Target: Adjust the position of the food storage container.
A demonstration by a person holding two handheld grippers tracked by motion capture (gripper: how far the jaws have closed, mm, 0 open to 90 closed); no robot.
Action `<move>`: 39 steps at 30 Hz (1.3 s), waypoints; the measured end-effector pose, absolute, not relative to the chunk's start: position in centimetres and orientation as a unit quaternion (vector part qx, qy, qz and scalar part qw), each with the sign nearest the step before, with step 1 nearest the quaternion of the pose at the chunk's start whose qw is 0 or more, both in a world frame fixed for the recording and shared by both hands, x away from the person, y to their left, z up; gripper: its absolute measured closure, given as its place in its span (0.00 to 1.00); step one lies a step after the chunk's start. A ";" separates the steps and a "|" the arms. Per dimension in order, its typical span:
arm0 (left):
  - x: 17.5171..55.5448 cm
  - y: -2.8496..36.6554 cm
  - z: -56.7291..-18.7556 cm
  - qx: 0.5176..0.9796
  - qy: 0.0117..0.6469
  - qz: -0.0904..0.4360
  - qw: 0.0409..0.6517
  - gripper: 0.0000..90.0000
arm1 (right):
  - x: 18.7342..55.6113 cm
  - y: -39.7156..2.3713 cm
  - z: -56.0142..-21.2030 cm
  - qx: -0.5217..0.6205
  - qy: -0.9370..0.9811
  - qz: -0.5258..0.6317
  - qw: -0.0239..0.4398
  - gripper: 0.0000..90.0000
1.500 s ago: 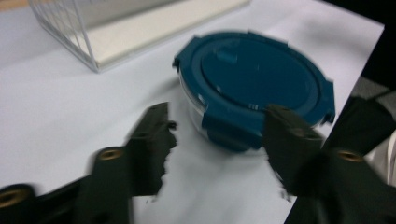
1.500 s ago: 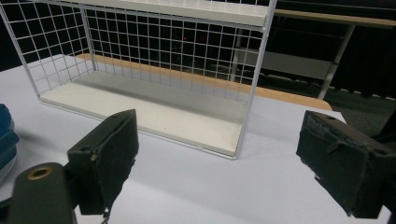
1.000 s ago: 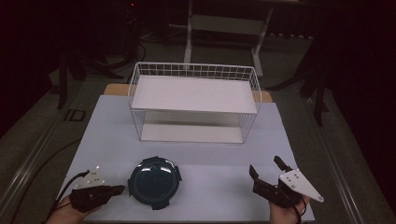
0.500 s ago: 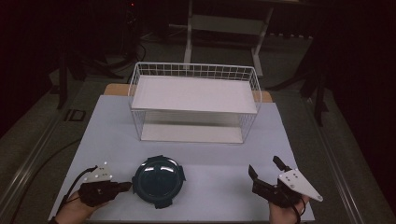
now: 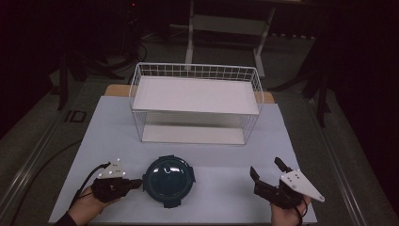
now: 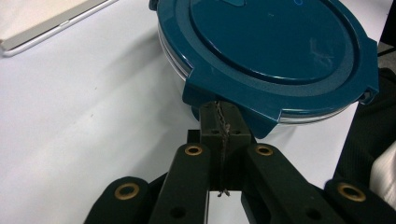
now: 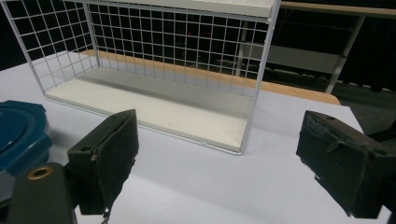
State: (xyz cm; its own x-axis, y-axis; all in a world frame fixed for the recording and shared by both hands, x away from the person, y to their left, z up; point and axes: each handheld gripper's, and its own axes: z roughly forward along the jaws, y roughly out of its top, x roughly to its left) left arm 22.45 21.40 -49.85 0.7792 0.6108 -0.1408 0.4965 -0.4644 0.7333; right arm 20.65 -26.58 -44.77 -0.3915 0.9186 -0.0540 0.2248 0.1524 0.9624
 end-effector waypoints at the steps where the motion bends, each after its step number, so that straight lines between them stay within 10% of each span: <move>1: 22.8 20.7 -49.8 0.856 0.319 0.067 0.401 1.00 | 20.7 -26.5 -44.8 0.424 0.674 0.493 0.351 0.14; 39: 25.4 13.3 -49.7 0.876 0.281 0.052 0.389 1.00 | 20.8 -26.4 -44.9 0.424 0.679 0.494 0.340 0.14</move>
State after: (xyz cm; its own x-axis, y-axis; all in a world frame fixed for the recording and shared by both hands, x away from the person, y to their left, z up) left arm 25.43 13.27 -49.68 0.8371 0.5321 -0.1268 0.4508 -0.5398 0.7109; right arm 20.80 -26.38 -44.92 -0.4090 0.9115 -0.0428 0.2399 0.1526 0.9587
